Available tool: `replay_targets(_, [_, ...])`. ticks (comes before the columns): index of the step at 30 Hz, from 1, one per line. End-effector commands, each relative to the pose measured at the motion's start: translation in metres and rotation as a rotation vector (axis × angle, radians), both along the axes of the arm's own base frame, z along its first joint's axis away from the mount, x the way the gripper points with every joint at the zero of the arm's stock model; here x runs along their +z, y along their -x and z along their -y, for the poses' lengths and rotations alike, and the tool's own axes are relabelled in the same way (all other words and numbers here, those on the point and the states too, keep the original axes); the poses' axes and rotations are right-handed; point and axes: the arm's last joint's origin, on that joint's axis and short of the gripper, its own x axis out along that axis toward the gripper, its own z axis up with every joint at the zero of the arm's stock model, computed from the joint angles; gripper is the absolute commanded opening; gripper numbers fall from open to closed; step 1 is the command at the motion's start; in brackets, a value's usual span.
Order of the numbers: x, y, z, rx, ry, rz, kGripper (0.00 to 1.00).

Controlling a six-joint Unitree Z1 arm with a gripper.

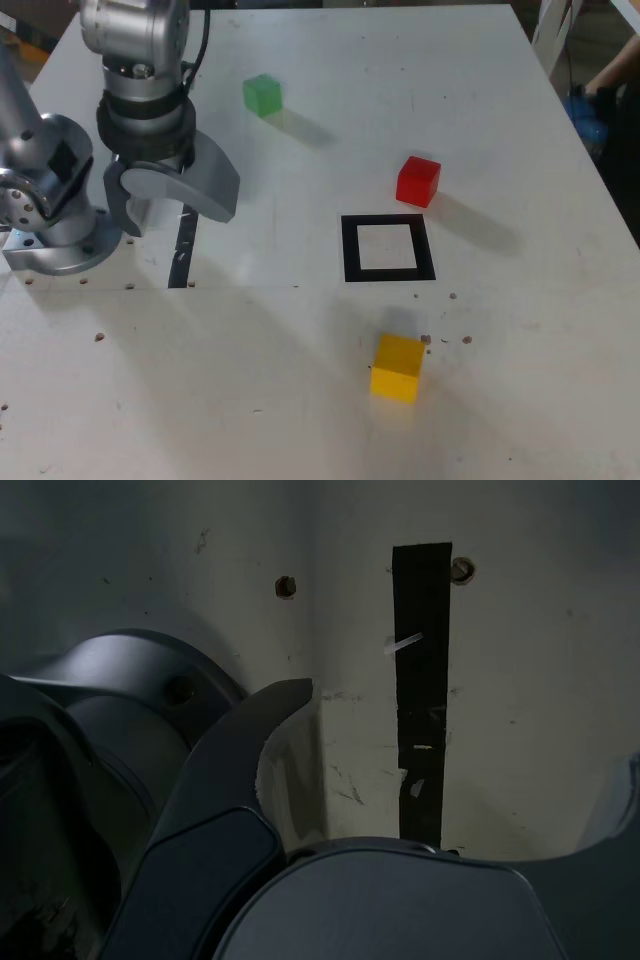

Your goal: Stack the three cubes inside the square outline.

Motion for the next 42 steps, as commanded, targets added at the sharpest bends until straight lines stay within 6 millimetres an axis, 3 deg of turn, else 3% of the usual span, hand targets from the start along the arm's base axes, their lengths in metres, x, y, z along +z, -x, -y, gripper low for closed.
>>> replay_targets(1, [0.002,0.001,-0.001,0.0,0.002,0.011,1.0])
replay_targets(14, [0.006,0.0,-0.001,-0.032,-0.003,0.006,1.0])
replay_targets(24, [0.041,-0.041,0.005,-0.184,0.011,0.149,1.0])
replay_targets(29, [0.07,-0.079,0.009,-0.299,-0.025,0.177,0.99])
replay_targets(35, [0.108,-0.15,0.008,-0.471,-0.079,0.089,0.97])
replay_targets(42, [0.107,-0.212,-0.016,-0.591,-0.066,0.046,0.98])
